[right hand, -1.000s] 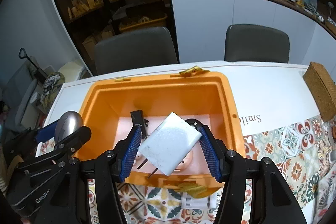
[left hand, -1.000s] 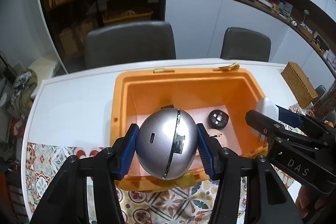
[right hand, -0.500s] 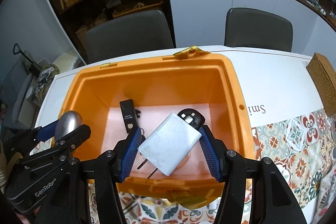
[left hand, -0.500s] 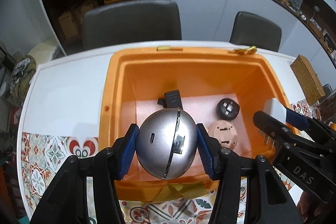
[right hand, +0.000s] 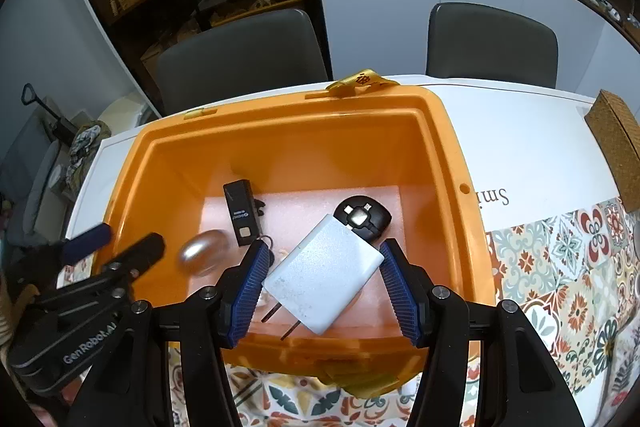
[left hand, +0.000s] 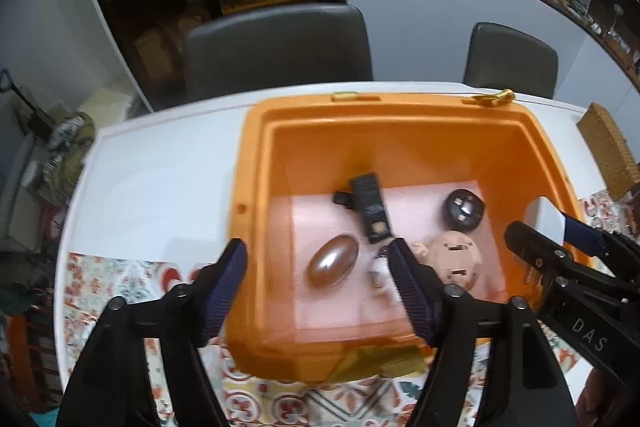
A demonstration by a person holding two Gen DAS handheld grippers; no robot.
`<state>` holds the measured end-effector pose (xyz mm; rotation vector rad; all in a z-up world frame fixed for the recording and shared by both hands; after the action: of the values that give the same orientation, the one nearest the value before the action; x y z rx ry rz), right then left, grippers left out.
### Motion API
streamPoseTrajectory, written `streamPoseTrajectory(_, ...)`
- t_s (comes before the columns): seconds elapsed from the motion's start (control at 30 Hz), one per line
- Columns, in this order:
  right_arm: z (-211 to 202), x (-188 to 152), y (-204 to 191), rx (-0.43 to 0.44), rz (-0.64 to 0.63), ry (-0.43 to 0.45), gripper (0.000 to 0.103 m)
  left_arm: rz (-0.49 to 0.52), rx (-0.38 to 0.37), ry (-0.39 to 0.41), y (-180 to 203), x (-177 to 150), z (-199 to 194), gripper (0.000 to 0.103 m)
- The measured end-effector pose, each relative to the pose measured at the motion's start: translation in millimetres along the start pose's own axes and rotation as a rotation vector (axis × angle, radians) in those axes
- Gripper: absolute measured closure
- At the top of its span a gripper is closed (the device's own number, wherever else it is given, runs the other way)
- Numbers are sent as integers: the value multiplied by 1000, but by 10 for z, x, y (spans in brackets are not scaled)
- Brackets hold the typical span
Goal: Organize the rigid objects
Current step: 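Open left tool to drop the silver egg while right tool releases the charger in the crate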
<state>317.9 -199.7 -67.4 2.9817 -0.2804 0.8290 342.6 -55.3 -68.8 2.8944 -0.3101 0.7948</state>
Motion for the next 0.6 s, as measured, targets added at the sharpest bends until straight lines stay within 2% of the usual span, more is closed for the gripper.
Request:
streamPoseTrajectory(0.07, 6, 4, -15, 1, -1, -3, 45, -6, 20, 2, -53, -15, -38, 23)
streamPoseTrajectory(0.2, 25, 10, -57, 17, -3, -15, 42, -30, 9, -11, -136, -54, -62, 23)
streamPoseTrajectory(0.27, -2, 16, -90, 3, -18, 0, 25, -32, 16, -7, -154, -82, -86, 23)
streamPoseTrajectory(0.3, -41, 17, -101, -9, -20, 20, 23, -32, 20, -5, -163, -102, -102, 23)
streamPoseTrajectory(0.6, -312, -128, -43, -23, 1, 59, 23, -72, 9, 6, -219, -246, -272, 21)
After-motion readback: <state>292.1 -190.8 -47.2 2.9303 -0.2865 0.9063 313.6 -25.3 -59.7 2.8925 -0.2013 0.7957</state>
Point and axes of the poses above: each gripper's, at about its wrist camera, not at the fingertips, and z roughly the way its jaws point, y to its right, x to its top, the point moved 3 cm from there along z, roughly the way its jaws point, and after that the axes turned 7 degrees about -x, right-handed, at the moved point
